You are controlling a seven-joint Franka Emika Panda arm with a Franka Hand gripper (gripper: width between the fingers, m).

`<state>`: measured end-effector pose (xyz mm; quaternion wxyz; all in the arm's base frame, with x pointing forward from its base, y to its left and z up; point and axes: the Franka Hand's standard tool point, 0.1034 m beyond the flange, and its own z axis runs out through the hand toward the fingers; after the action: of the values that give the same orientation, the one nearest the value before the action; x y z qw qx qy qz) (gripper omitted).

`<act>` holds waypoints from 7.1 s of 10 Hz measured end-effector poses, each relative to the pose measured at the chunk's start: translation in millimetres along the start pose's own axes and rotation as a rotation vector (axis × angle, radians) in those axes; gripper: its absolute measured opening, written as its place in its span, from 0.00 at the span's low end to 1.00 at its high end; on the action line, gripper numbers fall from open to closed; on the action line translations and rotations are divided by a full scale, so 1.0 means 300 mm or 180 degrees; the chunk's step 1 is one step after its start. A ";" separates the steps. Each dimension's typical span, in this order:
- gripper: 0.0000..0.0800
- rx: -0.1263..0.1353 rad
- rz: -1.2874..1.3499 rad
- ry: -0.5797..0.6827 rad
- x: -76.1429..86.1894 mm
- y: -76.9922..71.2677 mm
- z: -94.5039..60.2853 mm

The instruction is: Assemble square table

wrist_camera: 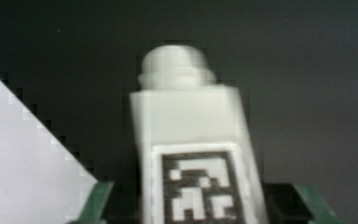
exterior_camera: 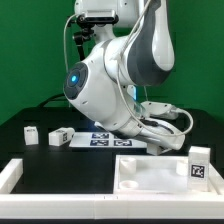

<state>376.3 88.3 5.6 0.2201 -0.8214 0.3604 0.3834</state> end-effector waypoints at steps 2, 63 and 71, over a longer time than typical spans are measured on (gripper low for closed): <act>0.36 0.0004 0.0003 0.0001 0.001 0.001 -0.002; 0.81 -0.0022 -0.1301 0.4179 0.268 -0.426 -0.817; 0.81 -0.0259 -0.1079 0.2735 0.262 -0.425 -0.717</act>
Offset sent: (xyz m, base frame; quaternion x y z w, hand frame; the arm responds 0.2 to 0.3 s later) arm 0.0000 0.0000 0.0000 0.0000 0.0000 0.0000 1.0000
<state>609.8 -0.1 85.7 0.0779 -0.9611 0.2642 -0.0193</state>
